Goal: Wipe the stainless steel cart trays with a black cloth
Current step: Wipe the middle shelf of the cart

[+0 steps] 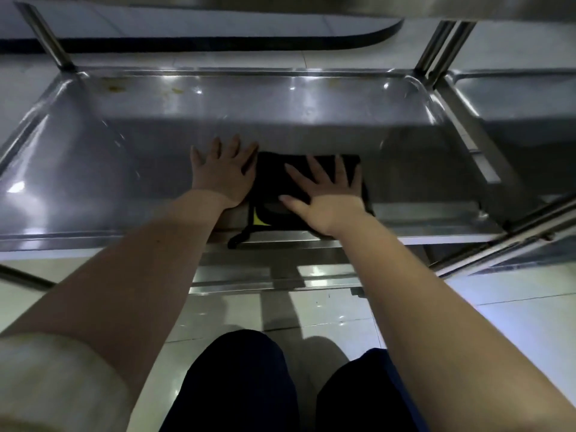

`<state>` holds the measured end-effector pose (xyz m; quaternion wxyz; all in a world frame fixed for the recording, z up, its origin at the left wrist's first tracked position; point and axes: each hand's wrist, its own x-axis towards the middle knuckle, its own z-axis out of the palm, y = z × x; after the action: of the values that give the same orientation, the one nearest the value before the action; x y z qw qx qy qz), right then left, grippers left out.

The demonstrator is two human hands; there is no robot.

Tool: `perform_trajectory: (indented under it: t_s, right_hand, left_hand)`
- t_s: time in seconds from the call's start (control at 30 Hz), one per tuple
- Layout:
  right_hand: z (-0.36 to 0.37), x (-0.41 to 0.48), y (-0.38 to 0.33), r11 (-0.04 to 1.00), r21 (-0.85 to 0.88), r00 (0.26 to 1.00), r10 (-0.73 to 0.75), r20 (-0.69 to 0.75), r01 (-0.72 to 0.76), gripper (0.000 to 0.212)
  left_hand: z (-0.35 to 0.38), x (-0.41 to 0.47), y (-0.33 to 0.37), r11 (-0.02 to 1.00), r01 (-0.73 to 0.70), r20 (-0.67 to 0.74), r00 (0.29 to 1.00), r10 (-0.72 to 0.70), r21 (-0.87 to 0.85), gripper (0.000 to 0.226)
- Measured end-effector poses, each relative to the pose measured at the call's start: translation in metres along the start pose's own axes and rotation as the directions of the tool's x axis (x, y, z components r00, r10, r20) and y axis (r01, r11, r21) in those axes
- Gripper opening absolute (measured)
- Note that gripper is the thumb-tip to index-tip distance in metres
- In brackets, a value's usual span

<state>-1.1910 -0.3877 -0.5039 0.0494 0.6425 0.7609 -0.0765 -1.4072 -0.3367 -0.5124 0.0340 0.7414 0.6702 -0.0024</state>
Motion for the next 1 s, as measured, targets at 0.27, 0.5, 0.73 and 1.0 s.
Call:
perform_trajectory:
  t_s: [0.27,0.5,0.73,1.0]
  right_hand:
    - [-0.009,-0.029,0.144,0.965,0.044,0.966,0.258,0.002,-0.258,0.075]
    - [-0.008,-0.061,0.19,0.94,0.049,0.939,0.333,0.083,-0.338,0.069]
    - [-0.002,-0.031,0.149,0.971,0.048,0.971,0.233,0.054,-0.236,0.066]
    - [-0.025,0.083,0.156,0.991,-0.015,0.989,0.133,-0.066,-0.135,0.078]
  left_hand:
    - [-0.004,-0.005,0.001,0.998,-0.02,0.02,1.0,0.021,-0.056,0.062]
    - [-0.012,-0.002,0.029,0.999,0.022,0.014,1.0,-0.022,-0.04,0.058]
    - [-0.009,0.048,0.112,0.988,-0.149,0.037,0.988,0.15,-0.029,0.057]
    - [0.01,0.063,0.107,0.99,-0.141,-0.026,0.99,0.141,-0.005,0.056]
